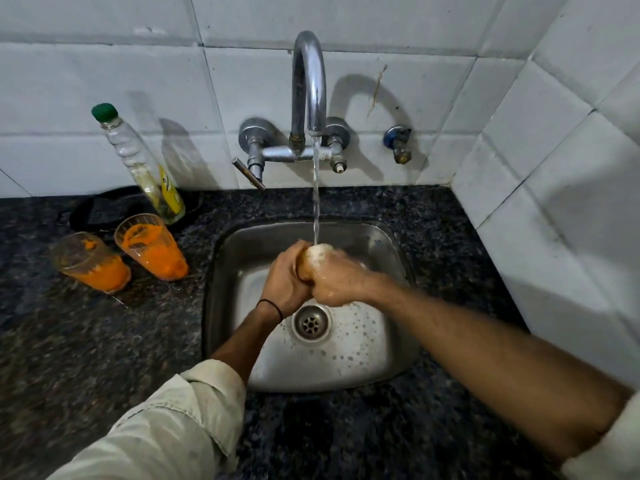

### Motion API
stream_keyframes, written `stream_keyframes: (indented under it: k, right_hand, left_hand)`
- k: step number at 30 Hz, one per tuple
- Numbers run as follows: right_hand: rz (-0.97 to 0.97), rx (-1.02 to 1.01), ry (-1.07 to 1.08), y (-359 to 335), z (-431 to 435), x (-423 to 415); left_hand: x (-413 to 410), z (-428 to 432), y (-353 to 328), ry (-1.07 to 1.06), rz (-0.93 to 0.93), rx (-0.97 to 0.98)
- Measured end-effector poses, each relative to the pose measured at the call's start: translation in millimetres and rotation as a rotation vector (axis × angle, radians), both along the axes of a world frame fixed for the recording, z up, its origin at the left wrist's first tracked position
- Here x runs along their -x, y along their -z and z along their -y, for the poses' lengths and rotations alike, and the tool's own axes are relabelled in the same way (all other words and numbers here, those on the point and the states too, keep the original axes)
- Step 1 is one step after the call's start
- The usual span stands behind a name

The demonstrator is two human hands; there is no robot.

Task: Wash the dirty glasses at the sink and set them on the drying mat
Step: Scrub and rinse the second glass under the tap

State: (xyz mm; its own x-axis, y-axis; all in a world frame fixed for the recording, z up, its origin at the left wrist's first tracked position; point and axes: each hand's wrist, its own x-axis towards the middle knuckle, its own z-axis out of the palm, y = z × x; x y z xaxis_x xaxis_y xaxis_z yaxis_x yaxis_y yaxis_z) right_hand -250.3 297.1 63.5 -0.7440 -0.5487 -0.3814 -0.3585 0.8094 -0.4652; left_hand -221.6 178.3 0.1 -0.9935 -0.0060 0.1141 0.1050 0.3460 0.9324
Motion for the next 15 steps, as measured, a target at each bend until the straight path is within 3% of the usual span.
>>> stream_keyframes:
  k: [2,4,7,9,12,15]
  right_hand:
    - [0.163,0.413,0.311,14.5,14.6,-12.5]
    - [0.262,0.651,0.632,23.6,29.2,-24.5]
    - [0.091,0.631,0.867,35.8,39.7,-27.5]
    - [0.111,0.598,1.128,47.4,39.3,-16.3]
    - [0.640,0.865,1.439,73.1,33.8,-13.0]
    - [0.847,1.042,1.320,96.6,39.9,-26.5]
  left_hand:
    - [1.2,4.1,5.0,-0.082,0.010,0.177]
    - [-0.7,5.5,8.7,-0.200,0.027,0.408]
    - [-3.1,-6.3,1.9,-0.247,0.120,0.634]
    - [-3.6,-14.1,-9.3,-0.153,0.213,0.909]
    - [2.0,-18.3,-29.5,0.065,0.366,1.327]
    - [10.0,-23.9,-37.7,0.237,0.421,1.505]
